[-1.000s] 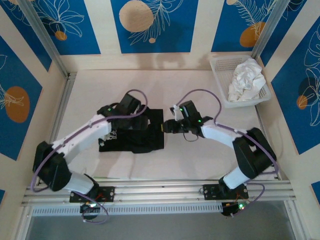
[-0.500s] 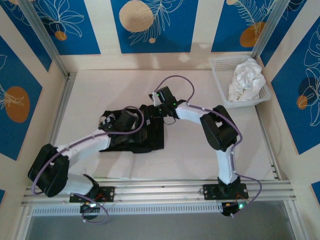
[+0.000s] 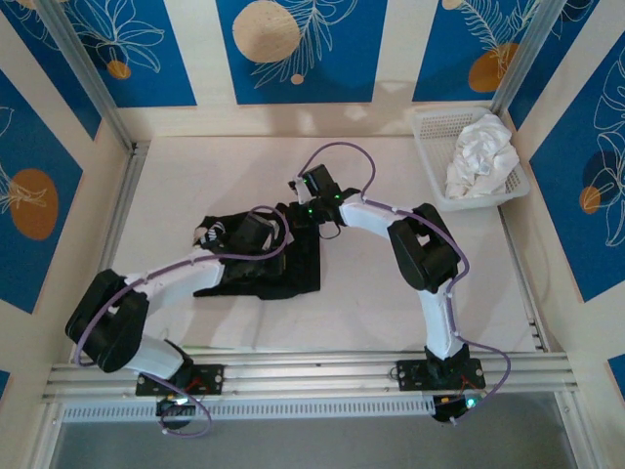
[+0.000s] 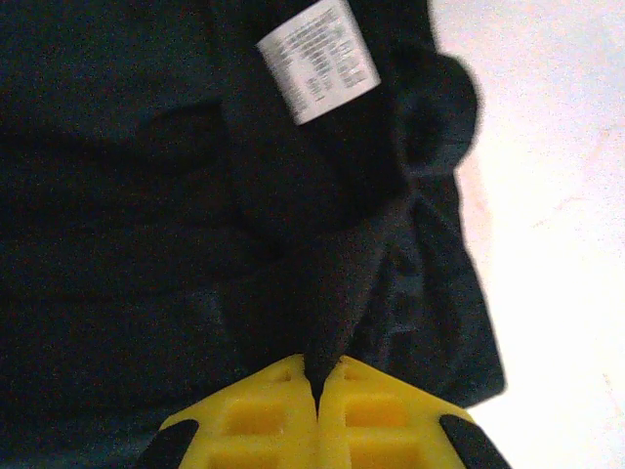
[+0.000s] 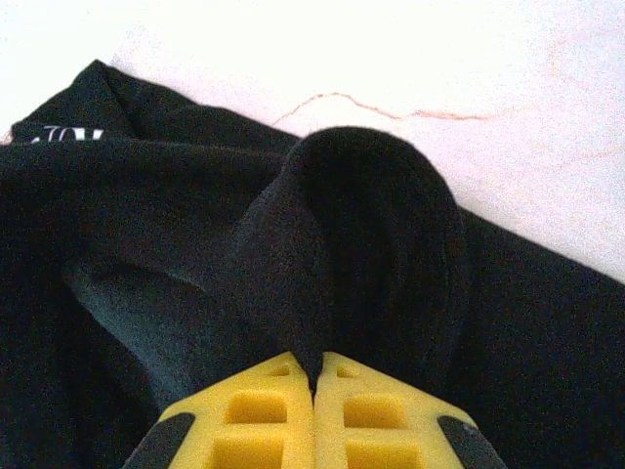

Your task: Fold the inside-out t-shirt

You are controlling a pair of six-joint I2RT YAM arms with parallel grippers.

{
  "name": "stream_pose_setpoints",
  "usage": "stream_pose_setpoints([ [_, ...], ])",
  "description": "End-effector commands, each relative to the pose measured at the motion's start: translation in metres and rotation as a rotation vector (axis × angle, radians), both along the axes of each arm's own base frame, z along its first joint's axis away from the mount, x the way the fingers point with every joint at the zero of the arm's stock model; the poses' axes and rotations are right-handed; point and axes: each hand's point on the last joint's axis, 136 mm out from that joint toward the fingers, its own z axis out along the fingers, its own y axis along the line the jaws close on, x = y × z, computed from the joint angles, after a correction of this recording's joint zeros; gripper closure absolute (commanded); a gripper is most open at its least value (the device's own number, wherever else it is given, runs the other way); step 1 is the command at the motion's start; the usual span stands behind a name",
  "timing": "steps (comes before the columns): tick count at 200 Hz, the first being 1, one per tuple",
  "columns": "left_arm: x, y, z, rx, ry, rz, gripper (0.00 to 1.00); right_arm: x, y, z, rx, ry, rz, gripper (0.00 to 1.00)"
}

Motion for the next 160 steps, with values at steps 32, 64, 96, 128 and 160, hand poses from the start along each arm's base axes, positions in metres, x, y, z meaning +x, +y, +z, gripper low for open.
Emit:
stream_pose_setpoints([
  [32, -0.009, -0.045, 0.066, -0.145, -0.130, -0.145, 1.00, -0.004, -0.021, 0.053, 0.159, 0.081, -0.004, 0.98],
  [64, -0.017, -0.078, 0.045, -0.172, -0.087, -0.220, 0.97, 0.004, -0.051, 0.025, 0.167, 0.192, -0.071, 0.95],
  [96, -0.026, -0.114, 0.028, -0.243, -0.041, -0.290, 0.90, 0.018, -0.081, -0.013, 0.173, 0.302, -0.129, 0.88],
  [128, -0.037, -0.129, 0.032, -0.306, -0.024, -0.361, 0.67, 0.027, -0.087, -0.010, 0.232, 0.336, -0.112, 0.79],
  [160, -0.040, -0.115, 0.048, -0.255, -0.069, -0.395, 0.43, 0.022, -0.091, 0.002, 0.145, 0.290, -0.120, 0.66],
])
